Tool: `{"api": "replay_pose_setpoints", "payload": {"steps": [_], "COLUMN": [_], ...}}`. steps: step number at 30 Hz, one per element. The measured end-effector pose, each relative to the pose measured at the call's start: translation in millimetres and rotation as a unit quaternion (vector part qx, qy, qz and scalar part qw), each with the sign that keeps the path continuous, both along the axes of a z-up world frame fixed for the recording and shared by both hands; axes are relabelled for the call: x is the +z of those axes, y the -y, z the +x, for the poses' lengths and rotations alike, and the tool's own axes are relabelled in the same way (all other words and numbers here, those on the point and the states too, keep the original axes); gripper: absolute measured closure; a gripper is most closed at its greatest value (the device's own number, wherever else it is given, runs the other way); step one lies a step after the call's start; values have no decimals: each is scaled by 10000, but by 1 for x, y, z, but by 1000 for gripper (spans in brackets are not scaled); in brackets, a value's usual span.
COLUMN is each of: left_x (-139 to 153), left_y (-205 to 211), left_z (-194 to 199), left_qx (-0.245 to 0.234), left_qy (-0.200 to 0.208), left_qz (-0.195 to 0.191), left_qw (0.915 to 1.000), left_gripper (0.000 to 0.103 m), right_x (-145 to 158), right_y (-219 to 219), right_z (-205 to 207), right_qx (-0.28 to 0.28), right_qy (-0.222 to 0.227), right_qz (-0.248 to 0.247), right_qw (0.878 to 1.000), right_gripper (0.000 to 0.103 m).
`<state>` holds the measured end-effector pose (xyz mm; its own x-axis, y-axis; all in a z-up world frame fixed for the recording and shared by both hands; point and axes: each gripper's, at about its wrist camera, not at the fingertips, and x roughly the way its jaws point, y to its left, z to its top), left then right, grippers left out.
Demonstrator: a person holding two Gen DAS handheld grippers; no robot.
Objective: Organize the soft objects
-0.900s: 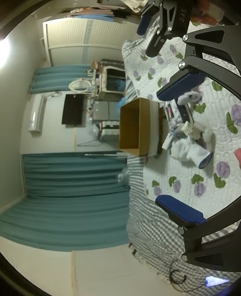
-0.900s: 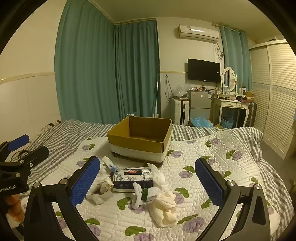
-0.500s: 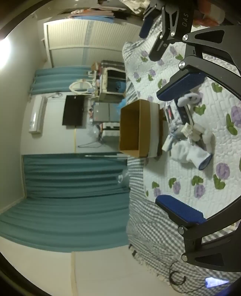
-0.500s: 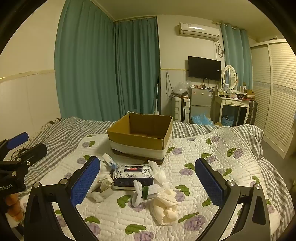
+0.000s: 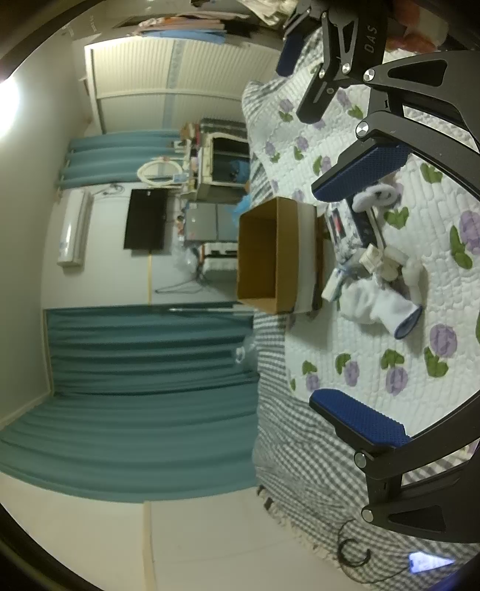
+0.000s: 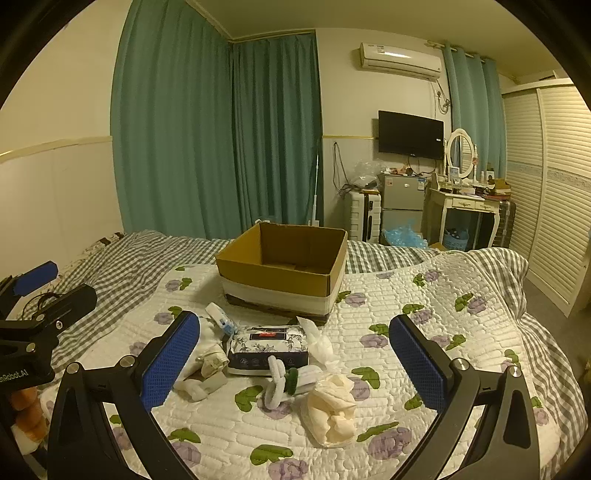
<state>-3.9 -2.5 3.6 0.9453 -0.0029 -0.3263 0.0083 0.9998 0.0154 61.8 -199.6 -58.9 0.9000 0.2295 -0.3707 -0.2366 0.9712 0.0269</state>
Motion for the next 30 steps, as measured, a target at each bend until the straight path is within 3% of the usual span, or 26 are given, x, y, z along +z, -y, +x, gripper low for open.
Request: {"api": "replay_pose_setpoints", "payload": {"steps": [30], "left_x": [-6], "left_y": [-1], "left_z": [2], "left_qx": [-2], "left_qy": [-37], "left_qz": [-10], "left_qw": [10000], "left_gripper": [0], "right_x": [-2], "right_y": [1], "right_z": [0], "right_qx": [10], "right_qy": [-29], "right_qz": [-25], "right_qw": [10000], "right_gripper": [0]}}
